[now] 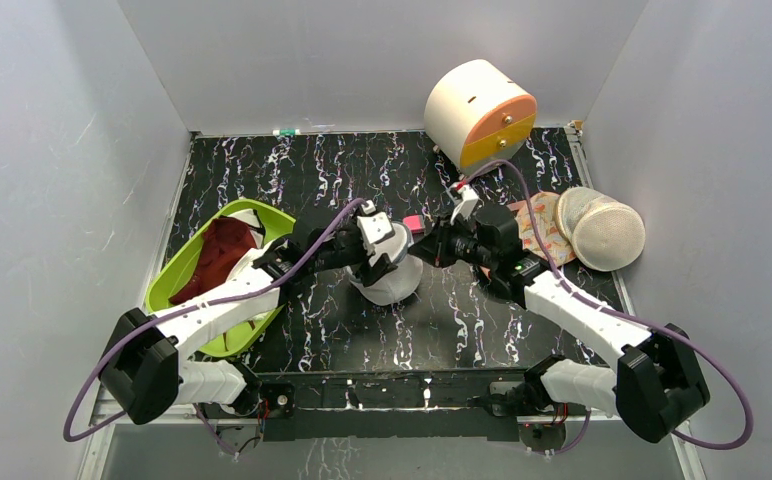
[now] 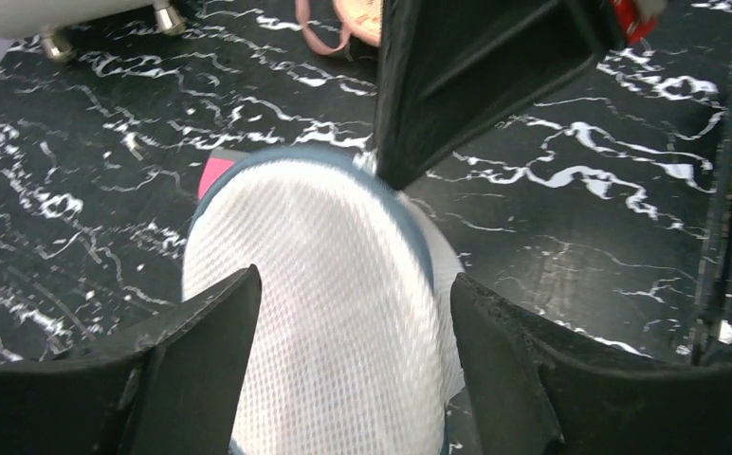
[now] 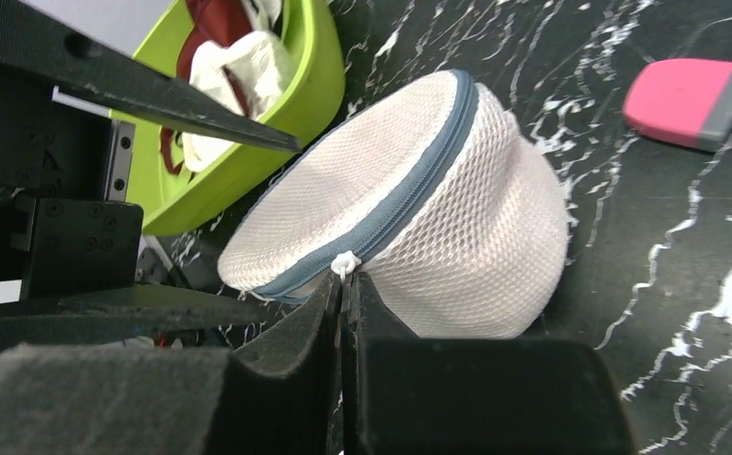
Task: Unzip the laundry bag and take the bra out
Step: Unzip the laundry bag at the center of the board.
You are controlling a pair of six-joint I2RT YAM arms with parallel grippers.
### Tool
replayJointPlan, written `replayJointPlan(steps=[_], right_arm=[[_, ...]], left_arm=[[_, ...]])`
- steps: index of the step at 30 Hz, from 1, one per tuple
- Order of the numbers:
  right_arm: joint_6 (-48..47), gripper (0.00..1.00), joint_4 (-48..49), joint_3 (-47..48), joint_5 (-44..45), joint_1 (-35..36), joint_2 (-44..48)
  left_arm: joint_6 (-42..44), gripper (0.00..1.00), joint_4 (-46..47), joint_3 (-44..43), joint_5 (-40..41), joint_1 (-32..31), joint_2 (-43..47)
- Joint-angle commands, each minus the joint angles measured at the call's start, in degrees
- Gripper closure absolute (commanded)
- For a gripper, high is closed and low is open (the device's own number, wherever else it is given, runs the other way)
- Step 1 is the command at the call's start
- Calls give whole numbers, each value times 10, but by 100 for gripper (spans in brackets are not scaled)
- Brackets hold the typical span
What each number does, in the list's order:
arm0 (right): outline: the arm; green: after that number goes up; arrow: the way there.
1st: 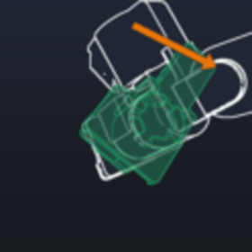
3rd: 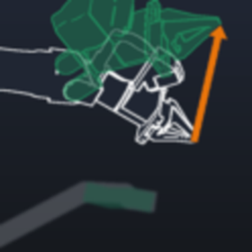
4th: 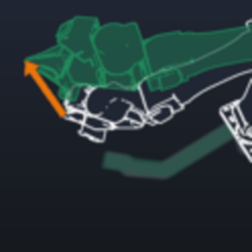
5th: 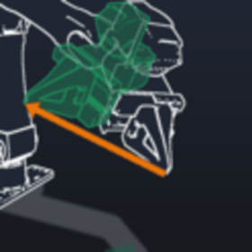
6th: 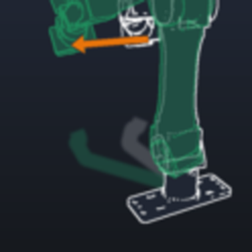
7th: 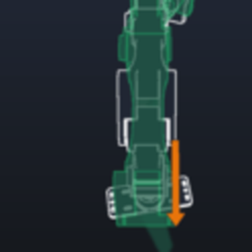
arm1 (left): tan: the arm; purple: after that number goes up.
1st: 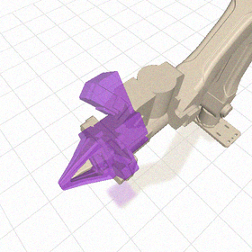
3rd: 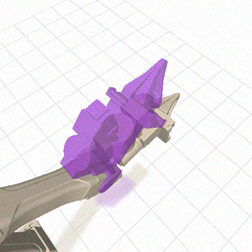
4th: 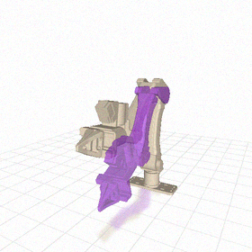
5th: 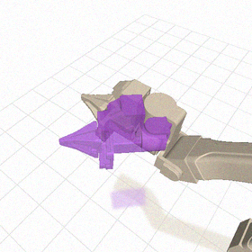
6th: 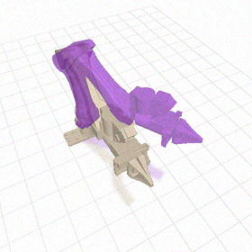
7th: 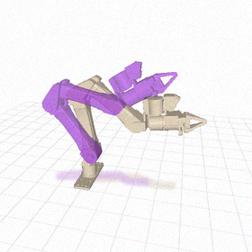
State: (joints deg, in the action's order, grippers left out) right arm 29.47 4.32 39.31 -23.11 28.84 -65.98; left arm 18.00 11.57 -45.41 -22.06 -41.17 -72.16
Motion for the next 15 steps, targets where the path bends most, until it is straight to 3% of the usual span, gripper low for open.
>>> replayJointPlan(steps=[1,7,15], right_arm=[[-20,100,28,24,-15,39,7],[-6,100,48,22,1,73,0],[-6,100,34,24,34,77,9]], left_arm=[[-9,27,-5,-27,-47,-16,22],[0,28,-19,-33,-31,-27,18],[28,51,-20,-25,43,-31,34]])
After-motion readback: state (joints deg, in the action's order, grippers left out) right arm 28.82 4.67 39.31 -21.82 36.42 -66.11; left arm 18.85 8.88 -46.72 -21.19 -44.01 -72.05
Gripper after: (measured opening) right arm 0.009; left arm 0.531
